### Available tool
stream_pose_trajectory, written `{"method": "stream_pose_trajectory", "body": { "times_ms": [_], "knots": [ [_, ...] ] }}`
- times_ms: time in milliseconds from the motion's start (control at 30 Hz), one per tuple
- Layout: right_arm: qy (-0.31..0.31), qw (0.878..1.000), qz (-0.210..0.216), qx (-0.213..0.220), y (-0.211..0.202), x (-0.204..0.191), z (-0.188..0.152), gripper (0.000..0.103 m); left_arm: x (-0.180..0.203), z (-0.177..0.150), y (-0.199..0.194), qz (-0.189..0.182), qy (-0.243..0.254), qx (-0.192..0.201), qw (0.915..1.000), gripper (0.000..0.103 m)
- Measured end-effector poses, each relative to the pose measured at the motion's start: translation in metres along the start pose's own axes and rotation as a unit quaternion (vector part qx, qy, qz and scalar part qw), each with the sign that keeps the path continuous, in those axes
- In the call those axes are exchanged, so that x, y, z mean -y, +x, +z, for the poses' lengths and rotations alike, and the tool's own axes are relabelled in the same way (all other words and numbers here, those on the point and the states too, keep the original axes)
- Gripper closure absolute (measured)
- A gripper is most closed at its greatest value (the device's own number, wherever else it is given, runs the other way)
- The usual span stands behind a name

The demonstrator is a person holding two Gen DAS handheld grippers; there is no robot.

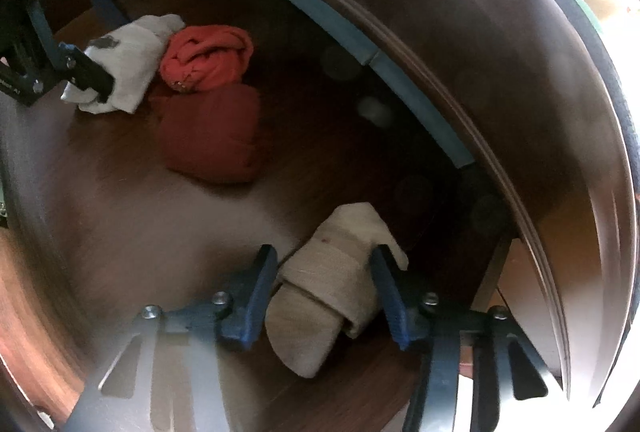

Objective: Take underwear out of drawer
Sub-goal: 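Grasp the beige sock with the right tool while the left grasps the white sock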

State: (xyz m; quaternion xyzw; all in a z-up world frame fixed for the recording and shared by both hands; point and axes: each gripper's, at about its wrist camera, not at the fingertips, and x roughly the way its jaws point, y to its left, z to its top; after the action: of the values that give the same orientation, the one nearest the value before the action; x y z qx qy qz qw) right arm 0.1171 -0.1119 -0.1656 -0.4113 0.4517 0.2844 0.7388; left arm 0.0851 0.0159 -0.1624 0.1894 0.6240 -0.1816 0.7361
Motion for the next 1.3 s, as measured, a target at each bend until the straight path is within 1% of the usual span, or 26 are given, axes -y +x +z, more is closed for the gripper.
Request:
{"method": "stream_pose_trajectory", "body": {
  "times_ms": [33, 67, 133, 233, 300, 433, 467, 567, 667, 700, 767, 800, 833, 867, 967, 1033, 1100, 1167, 1233, 1300],
  "knots": [
    [0.0, 1.0, -0.004, 0.0, 0.0, 0.0, 0.0, 0.061, -0.001, -0.002, -0.001, -0.001, -0.001, 0.002, 1.0, 0.07],
    [0.001, 1.0, -0.007, 0.003, -0.001, 0.0, 0.0, 0.063, -0.002, -0.003, -0.003, -0.003, -0.002, 0.004, 1.0, 0.073],
    [0.009, 1.0, -0.009, 0.01, -0.003, 0.002, -0.001, 0.072, -0.005, -0.008, -0.005, -0.008, -0.008, 0.013, 0.9999, 0.075],
    [0.024, 0.999, -0.007, 0.022, -0.005, 0.007, -0.004, 0.079, -0.008, -0.015, -0.014, -0.009, -0.019, 0.031, 0.9993, 0.075],
    [0.028, 0.999, -0.006, 0.029, -0.008, 0.008, -0.006, 0.081, -0.011, -0.019, -0.019, -0.01, -0.024, 0.041, 0.9988, 0.075],
    [0.033, 0.999, 0.001, 0.035, -0.012, 0.01, -0.008, 0.081, -0.017, -0.026, -0.026, -0.018, -0.037, 0.061, 0.9973, 0.075],
    [0.035, 0.999, 0.008, 0.037, -0.014, 0.011, -0.009, 0.081, -0.018, -0.033, -0.027, -0.019, -0.041, 0.068, 0.9967, 0.075],
    [0.032, 0.998, 0.044, 0.038, -0.019, 0.023, -0.013, 0.081, -0.02, -0.041, -0.03, -0.028, -0.042, 0.076, 0.9958, 0.075],
    [0.031, 0.993, 0.107, 0.05, -0.03, 0.027, -0.014, 0.081, -0.02, -0.043, -0.033, -0.023, -0.038, 0.084, 0.9955, 0.075],
    [0.027, 0.993, 0.105, 0.051, -0.033, 0.026, -0.014, 0.08, -0.021, -0.042, -0.033, -0.022, -0.038, 0.085, 0.9955, 0.075],
    [0.016, 0.997, 0.059, 0.049, -0.036, 0.022, -0.013, 0.067, -0.02, -0.042, -0.035, -0.022, -0.04, 0.085, 0.9954, 0.075],
    [0.01, 0.998, 0.045, 0.047, -0.037, 0.021, -0.012, 0.055, -0.017, -0.044, -0.033, -0.023, -0.041, 0.086, 0.9952, 0.075],
    [0.01, 0.998, 0.042, 0.047, -0.037, 0.021, -0.011, 0.047, -0.019, -0.043, -0.033, -0.024, -0.042, 0.087, 0.995, 0.075],
    [0.012, 0.998, 0.042, 0.045, -0.037, 0.022, -0.011, 0.045, -0.02, -0.043, -0.031, -0.023, -0.044, 0.088, 0.9948, 0.075],
    [0.016, 0.999, 0.03, 0.03, -0.034, 0.024, -0.009, 0.045, -0.019, -0.045, -0.033, -0.021, -0.046, 0.09, 0.9947, 0.075],
    [0.006, 0.999, 0.03, 0.018, -0.03, 0.021, -0.009, 0.045, -0.017, -0.045, -0.032, -0.019, -0.044, 0.088, 0.995, 0.075],
    [-0.001, 1.0, 0.016, 0.006, -0.028, 0.017, -0.008, 0.045, -0.015, -0.043, -0.033, -0.015, -0.044, 0.087, 0.9952, 0.075],
    [-0.003, 1.0, 0.016, -0.001, -0.027, 0.017, -0.006, 0.045, -0.013, -0.044, -0.031, -0.014, -0.044, 0.088, 0.995, 0.075],
    [-0.005, 1.0, 0.019, -0.012, -0.021, 0.015, -0.005, 0.052, -0.013, -0.044, -0.031, -0.015, -0.047, 0.089, 0.9948, 0.075],
    [-0.013, 1.0, 0.008, -0.02, -0.018, 0.012, -0.005, 0.052, -0.013, -0.046, -0.03, -0.017, -0.048, 0.091, 0.9945, 0.075]
  ]
}}
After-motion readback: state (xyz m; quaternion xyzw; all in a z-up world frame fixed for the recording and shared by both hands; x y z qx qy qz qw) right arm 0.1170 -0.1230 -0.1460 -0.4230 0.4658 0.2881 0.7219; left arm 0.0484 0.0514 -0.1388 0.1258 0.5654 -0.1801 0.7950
